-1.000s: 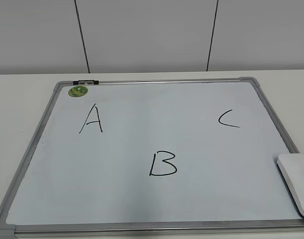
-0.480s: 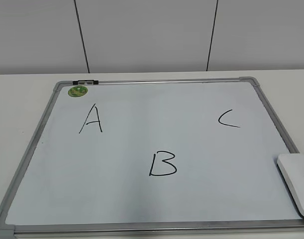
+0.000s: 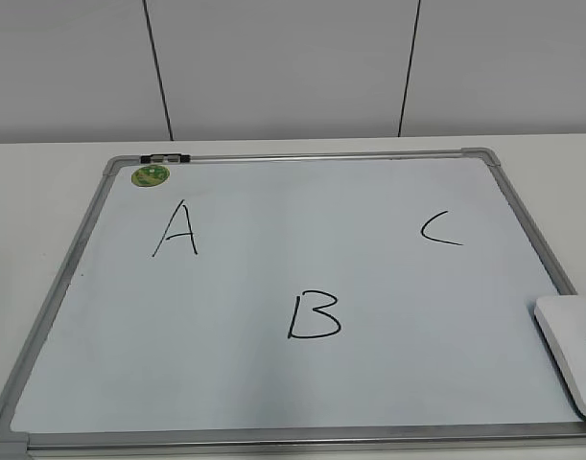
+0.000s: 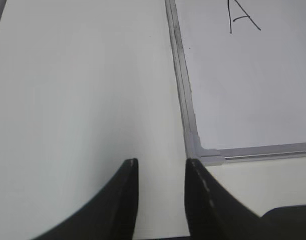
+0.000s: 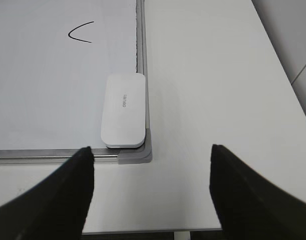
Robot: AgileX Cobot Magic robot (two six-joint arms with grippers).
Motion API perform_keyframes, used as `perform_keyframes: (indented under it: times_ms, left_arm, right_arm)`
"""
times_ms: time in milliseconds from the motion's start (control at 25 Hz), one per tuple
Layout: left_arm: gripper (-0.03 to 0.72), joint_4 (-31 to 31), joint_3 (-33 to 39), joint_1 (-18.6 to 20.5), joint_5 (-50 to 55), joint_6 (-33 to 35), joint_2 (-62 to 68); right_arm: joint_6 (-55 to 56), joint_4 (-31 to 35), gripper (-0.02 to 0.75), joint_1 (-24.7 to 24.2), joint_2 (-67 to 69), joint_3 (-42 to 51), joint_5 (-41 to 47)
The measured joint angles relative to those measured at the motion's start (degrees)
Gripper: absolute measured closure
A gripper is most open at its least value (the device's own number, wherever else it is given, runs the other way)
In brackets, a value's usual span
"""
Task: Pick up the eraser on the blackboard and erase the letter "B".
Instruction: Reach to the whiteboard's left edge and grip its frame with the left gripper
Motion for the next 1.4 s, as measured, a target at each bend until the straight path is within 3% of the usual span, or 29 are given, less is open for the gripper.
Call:
perform_keyframes:
  times_ms: [720,1400]
  left_arm:
    - [0.447,-2.15,-20.06,0.0,-4.07,0.0,46.82]
    - [0.447,-4.88,-35.2,0.0,-9.35,0.0,76.32]
  right_arm:
    - [0.0,0.0,0.203,0.0,0.0,0.0,0.0]
    - [0.0,0.0,0.203,0.0,0.0,0.0,0.0]
